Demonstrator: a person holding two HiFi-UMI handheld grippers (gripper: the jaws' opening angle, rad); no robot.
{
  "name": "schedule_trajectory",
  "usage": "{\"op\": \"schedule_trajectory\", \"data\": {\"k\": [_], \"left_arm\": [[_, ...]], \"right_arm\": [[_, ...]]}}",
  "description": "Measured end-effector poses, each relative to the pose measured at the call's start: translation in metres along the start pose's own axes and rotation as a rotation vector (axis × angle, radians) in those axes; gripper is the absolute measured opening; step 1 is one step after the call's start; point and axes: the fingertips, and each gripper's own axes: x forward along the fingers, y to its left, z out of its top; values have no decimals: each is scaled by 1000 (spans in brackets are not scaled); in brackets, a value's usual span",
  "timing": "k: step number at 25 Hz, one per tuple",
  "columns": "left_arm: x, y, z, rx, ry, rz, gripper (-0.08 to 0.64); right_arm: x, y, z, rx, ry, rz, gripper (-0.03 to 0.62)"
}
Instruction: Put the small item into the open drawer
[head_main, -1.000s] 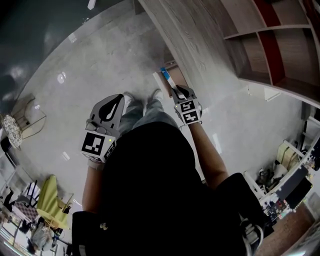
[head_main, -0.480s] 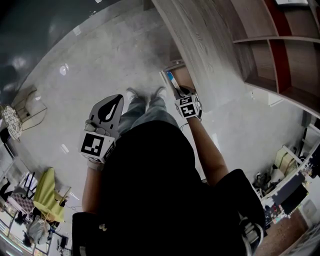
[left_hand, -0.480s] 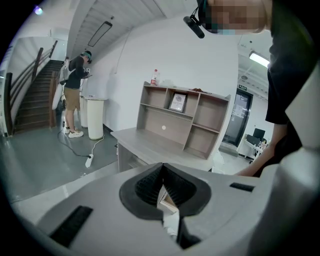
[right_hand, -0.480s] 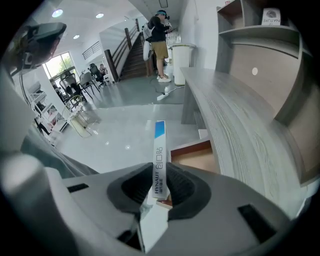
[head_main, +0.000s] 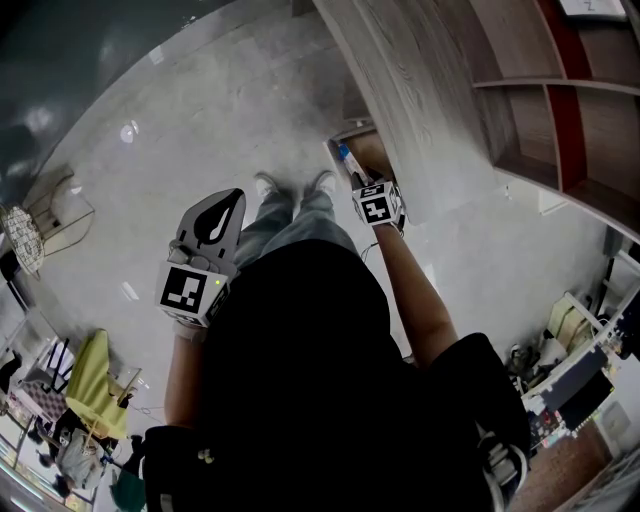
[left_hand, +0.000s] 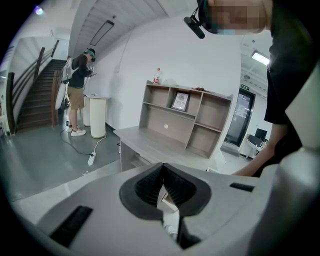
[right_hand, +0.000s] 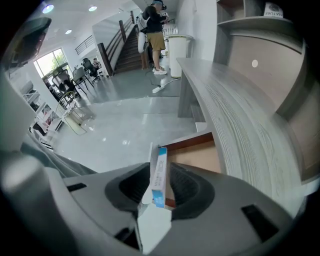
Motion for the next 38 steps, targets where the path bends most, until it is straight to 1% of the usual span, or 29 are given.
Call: {"op": "schedule_trajectory", "data": {"k": [1,3,10,16,20,22,26,34,38], "left_arm": [[0,0,0,-1,2,1,3],[-1,1,1,-2,5,4,3],[1,2,5,-5,-18,0,3],[4,3,10,2,-37,-6,3],[6,2,16,7,-64,-15,3],[8,2,19,10,-79,-20,3],[13,-2,28,14,-106,-34,3],[21,-6,47,30,-157,-70,3],[25,-7,60,49,-185,-88,3]], "right_arm": [[0,0,1,2,2,-1,137],[-3,1,3,3,6,0,143],[-6,1,13,-7,-4,-1,140],[-22,-1,32,-23,-33,-8,129],[-39,0,55,-32,-96,-9,102],[-53,1,69,-32,-127,-9,76],[-87,2,104,-38,-223,-9,29],[-167,3,172,-65,-441,-34,15],[-208,2,197,-78,-538,-49,12]]}}
